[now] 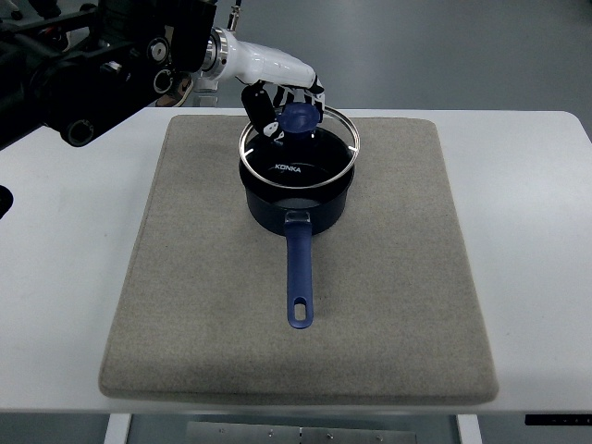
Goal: Open pot lid and place left with left hand
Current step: 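Close the left hand fingers around the blue lid knob and lift, then carry the glass lid away from the pot and lower it onto the pad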
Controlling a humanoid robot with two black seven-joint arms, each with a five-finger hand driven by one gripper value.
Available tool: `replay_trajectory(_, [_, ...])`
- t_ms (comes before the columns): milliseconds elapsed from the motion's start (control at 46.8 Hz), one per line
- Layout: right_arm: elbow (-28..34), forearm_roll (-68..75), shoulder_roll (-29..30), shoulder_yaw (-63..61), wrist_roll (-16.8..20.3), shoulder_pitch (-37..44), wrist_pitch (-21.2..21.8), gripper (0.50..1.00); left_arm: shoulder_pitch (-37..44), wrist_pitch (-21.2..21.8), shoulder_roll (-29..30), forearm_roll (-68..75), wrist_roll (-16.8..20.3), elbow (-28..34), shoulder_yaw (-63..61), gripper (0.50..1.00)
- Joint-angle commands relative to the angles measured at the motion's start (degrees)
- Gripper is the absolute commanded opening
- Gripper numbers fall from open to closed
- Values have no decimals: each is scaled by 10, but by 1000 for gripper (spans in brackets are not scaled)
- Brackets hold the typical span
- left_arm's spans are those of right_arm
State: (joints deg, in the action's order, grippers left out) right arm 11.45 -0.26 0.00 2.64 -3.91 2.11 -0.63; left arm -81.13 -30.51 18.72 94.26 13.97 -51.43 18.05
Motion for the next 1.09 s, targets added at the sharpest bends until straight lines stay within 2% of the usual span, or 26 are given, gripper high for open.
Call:
replay_trajectory(0, [0, 0, 0, 0, 0, 0, 0, 917, -5, 0, 7, -1, 0, 0, 1, 500])
replay_trajectory(577, [0, 0, 0, 0, 0, 0, 0, 917, 9, 1, 165, -3, 1, 4, -5, 500])
replay_trajectory(770, [0, 0, 0, 0, 0, 0, 0, 917, 54, 17, 172, 0, 1, 14, -22, 500])
replay_trajectory(1069, [0, 0, 0, 0, 0, 0, 0, 917, 105, 73, 162, 0, 0, 33, -22, 500])
